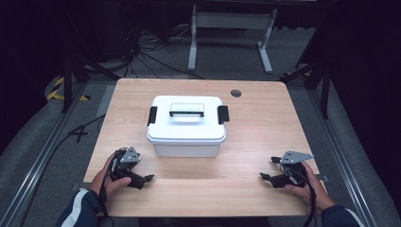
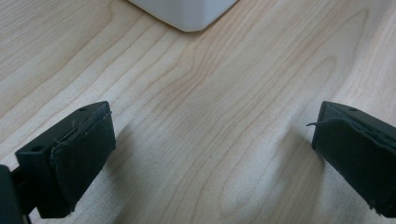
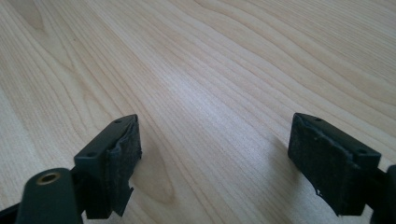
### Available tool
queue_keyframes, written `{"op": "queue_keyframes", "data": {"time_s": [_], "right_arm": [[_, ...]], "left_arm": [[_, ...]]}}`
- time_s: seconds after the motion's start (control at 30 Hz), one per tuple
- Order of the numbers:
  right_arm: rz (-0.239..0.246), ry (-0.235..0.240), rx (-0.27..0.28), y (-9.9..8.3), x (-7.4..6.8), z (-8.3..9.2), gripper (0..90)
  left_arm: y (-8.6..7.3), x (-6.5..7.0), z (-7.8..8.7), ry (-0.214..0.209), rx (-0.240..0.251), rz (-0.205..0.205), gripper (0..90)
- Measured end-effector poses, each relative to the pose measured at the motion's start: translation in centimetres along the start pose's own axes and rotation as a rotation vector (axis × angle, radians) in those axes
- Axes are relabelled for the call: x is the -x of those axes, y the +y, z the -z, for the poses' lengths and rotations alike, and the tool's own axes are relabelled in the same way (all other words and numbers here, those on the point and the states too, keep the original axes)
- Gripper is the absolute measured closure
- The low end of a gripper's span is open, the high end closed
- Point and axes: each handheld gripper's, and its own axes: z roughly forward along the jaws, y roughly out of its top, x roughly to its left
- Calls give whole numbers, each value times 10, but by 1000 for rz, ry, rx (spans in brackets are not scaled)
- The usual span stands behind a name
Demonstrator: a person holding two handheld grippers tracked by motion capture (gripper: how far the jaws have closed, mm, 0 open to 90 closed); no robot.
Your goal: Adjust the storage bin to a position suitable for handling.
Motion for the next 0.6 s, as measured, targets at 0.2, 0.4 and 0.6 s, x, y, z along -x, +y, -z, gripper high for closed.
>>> {"op": "queue_keyframes", "data": {"time_s": [0.2,0.4,0.6], "right_arm": [[-2,-3,1,0,0,0,177],[7,6,-7,0,1,1,176],[11,7,-60,3,4,4,165]], "left_arm": [[0,0,0,1,0,-1,1],[0,-1,0,17,-1,16,0],[0,-1,1,19,-6,18,0]]}}
